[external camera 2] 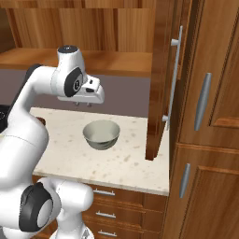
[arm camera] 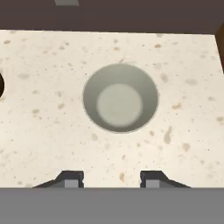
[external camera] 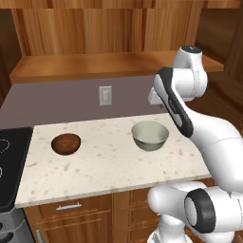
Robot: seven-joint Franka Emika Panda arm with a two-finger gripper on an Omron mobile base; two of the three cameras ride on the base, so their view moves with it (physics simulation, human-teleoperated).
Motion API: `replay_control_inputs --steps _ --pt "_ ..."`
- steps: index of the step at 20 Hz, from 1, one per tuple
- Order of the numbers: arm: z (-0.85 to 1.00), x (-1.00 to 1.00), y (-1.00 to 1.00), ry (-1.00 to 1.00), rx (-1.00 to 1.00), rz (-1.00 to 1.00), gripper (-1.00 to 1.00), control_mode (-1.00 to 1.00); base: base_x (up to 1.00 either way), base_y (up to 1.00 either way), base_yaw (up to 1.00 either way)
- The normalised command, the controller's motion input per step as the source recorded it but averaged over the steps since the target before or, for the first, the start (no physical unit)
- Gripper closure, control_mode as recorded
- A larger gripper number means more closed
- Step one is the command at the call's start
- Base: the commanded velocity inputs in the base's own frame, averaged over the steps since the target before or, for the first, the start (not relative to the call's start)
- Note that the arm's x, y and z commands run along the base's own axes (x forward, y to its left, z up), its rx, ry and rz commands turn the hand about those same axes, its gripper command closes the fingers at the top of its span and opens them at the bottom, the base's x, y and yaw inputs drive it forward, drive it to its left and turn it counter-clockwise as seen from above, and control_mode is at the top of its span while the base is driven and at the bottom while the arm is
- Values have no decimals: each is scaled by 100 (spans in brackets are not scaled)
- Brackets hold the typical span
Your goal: Pick up the bowls on the counter and stack them on top of one another in the open cabinet. Place the smaller bowl on top of the larger bowl.
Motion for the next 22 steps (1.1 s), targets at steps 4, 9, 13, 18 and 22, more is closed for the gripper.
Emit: replay_control_inputs --steps 4,9,13,18,22 --pt "-2 -14 7 0 1 0 -100 -100 0 0 0" --pt "-3 -38 22 0 3 0 -100 -100 0 0 0" --pt "-4 -41 33 0 6 0 -100 -100 0 0 0" --pt "-10 -18 58 0 6 -1 -100 -100 0 0 0" --pt "-13 -5 78 0 1 -5 -100 -100 0 0 0"
